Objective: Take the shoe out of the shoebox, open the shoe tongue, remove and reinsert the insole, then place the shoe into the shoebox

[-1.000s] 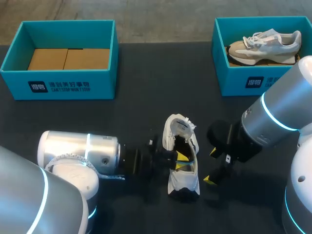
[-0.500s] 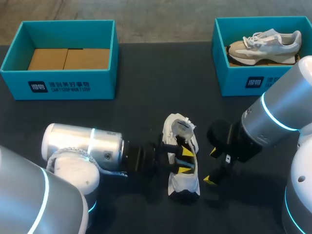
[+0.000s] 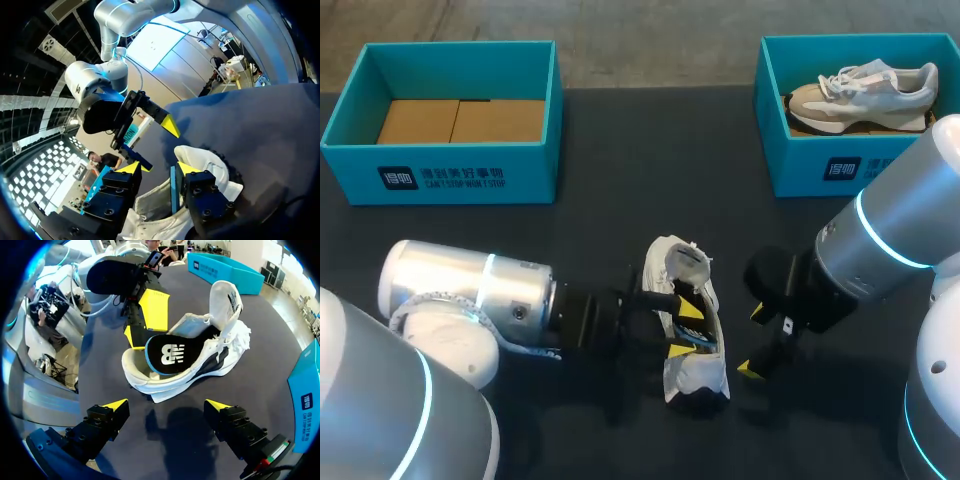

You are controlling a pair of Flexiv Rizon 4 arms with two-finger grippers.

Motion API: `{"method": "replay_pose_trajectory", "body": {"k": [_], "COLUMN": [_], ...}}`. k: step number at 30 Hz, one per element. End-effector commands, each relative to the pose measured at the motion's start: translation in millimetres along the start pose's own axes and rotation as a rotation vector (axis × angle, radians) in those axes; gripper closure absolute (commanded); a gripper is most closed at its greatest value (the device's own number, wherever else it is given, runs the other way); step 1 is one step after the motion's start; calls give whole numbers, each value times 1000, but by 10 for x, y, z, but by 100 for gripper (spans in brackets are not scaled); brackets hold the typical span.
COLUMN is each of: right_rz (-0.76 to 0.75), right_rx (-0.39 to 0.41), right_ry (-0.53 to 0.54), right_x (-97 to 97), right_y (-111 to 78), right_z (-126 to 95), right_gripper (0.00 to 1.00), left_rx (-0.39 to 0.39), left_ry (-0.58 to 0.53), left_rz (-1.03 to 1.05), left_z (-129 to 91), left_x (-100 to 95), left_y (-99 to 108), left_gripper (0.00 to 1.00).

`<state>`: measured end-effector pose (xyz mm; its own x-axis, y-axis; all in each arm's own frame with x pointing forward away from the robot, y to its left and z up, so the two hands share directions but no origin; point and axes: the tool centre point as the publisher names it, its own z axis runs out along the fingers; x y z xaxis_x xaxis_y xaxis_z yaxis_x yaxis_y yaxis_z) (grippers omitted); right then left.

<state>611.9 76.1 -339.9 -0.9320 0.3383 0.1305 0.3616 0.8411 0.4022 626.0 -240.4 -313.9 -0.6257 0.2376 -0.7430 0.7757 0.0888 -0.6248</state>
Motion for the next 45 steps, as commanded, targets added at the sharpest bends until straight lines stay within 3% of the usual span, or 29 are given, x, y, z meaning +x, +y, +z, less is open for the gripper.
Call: {"method": "replay_pose_trajectory", "body": {"k": [1,10,19,22,32,45], "right_rz": [1,1,1,1,-48,-89], "right_rx": [-1,-1,-1,-1,33,25], "right_ry": [-3,-3,-3,-3,36,72], "right_x": [12,12,12,12,-130,-421], "right_y": [-6,-6,-6,-6,-124,-479], "right_z": [1,1,1,1,-294,-718], "right_gripper": [0,0,0,0,0,0], "left_rx": [-7,-54,-72,-79,-120,-225], "left_ry": [22,98,249,322,536,873], "left_rz": [-15,-27,-47,-43,-32,-19], "left_z": [-189,-485,-700,-712,-646,-525], "left_x": [14,5,-198,-256,-378,-394], "left_y": [-37,-25,-13,-23,-75,-154], "left_gripper": [56,56,59,61,58,59]}}
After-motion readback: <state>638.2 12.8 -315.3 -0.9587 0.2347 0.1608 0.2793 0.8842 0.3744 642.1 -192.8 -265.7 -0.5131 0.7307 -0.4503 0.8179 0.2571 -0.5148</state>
